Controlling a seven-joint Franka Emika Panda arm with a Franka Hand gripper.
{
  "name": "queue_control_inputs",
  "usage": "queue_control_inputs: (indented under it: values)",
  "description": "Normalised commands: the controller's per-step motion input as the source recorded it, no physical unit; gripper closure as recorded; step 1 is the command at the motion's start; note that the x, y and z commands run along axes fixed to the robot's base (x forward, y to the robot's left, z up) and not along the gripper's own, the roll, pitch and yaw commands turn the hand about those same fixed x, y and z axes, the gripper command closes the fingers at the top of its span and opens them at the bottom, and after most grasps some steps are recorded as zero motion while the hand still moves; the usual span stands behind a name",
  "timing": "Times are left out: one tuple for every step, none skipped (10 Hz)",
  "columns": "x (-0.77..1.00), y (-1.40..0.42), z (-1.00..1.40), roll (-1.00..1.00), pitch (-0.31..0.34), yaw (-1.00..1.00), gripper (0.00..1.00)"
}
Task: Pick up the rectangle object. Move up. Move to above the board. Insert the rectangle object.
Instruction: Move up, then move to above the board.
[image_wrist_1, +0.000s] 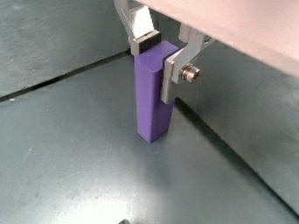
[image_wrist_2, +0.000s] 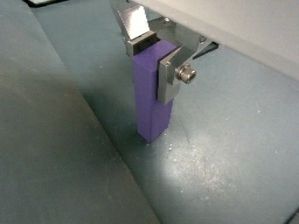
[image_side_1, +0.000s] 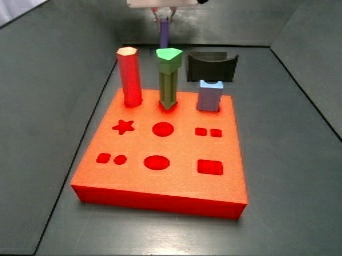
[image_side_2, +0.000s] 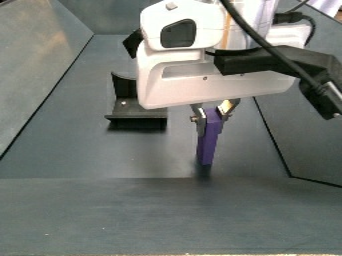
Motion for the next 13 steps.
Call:
queue_control_inputs:
  values:
    - [0.00,0.00,0.83,0.00,0.000,0.00,1.00]
    - [-0.02,-0.01,0.81,0.00,0.011,0.02,1.00]
    - [-0.05,-0.01,0.71,0.01,0.039,0.02,1.00]
    - [-0.05,-0.01,0.53,0.04,0.060,0.01,1.00]
    - [-0.04,-0.01,0.44,0.06,0.069,0.01,1.00]
    - [-0.03,-0.01,0.20,0.09,0.091,0.02,1.00]
    - [-0.01,0.01,1.00,-0.09,0.224,0.10,1.00]
    - [0.00,0.02,1.00,-0.09,0.218,0.09,1.00]
    - [0.00,0.02,1.00,-0.06,0.204,0.06,1.00]
    - [0.01,0.02,1.00,-0.02,0.183,0.04,1.00]
    - [0.01,0.01,1.00,0.01,0.169,0.04,1.00]
    - [0.00,0.01,1.00,0.03,0.139,0.03,1.00]
    - [0.00,0.01,0.96,0.03,0.112,0.02,1.00]
